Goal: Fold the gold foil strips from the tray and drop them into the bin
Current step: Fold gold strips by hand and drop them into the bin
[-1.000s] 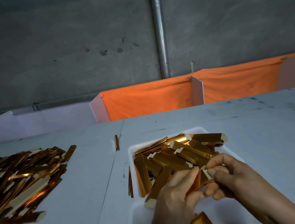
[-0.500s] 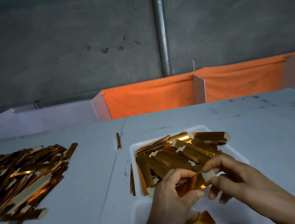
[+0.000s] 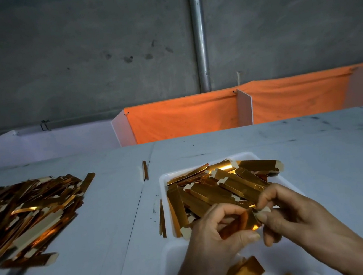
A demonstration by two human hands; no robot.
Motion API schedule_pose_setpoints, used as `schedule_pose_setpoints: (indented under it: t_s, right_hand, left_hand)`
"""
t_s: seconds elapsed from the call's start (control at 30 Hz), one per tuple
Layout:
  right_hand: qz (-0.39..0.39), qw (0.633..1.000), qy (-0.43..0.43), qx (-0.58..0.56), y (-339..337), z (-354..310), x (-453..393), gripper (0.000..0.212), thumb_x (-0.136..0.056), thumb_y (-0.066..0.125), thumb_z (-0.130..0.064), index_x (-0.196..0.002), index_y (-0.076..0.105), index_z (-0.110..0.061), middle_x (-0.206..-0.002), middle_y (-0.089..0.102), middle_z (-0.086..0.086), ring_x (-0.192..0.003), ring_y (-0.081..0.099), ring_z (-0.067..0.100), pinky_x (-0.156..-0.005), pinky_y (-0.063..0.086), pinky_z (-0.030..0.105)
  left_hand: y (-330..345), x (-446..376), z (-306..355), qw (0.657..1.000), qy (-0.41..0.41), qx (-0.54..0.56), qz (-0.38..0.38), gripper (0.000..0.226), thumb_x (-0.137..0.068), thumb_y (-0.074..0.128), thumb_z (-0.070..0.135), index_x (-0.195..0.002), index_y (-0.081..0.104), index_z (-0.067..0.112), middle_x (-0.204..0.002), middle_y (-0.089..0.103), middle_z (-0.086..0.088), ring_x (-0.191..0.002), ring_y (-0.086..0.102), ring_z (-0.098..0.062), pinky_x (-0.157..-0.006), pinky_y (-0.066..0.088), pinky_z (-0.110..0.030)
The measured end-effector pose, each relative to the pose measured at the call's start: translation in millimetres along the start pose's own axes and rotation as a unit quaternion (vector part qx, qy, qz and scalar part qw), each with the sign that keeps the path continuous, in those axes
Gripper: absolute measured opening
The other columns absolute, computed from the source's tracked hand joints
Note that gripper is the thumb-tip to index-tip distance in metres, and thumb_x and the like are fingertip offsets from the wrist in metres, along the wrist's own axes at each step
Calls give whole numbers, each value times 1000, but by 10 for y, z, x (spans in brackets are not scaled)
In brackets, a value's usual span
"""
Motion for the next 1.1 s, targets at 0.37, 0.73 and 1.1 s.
schedule_pose_setpoints:
  t_s: [0.37, 0.73, 1.1]
  right_hand:
    - [-12, 995, 46, -84, 79, 101, -41, 25, -98, 45, -21, -82, 64, -24, -57, 57, 8, -51, 55, 16, -55, 48, 19]
    - [-48, 943, 132, -301, 178, 280, -64, 23, -69, 70, -13, -89, 63, -3, -59, 53, 14, -45, 55, 20, -44, 46, 22]
    - [-52, 964, 141, -221, 155, 339, -63, 9, -86, 60, 2, -94, 57, 1, -59, 59, 17, -47, 60, 20, -46, 49, 24]
  left_hand:
    - [4, -7, 70, 993, 46, -107, 13, 28, -80, 70, 38, -95, 50, 50, -100, 45, 38, -102, 38, 21, -72, 41, -2]
    - [0, -16, 58, 992, 59, -112, -1, 28, -78, 71, 39, -96, 53, 50, -103, 45, 37, -103, 39, 19, -74, 39, 0]
    - [30, -23, 5, 990, 43, -131, -15, 32, -77, 71, 42, -97, 49, 54, -105, 41, 41, -103, 33, 24, -71, 38, 2]
Point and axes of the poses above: each hand's wrist, its own x-axis away from the middle knuckle, its own y-axis out of the palm, z = x × y, the point moved 7 cm from there along -x, towards the middle knuckle
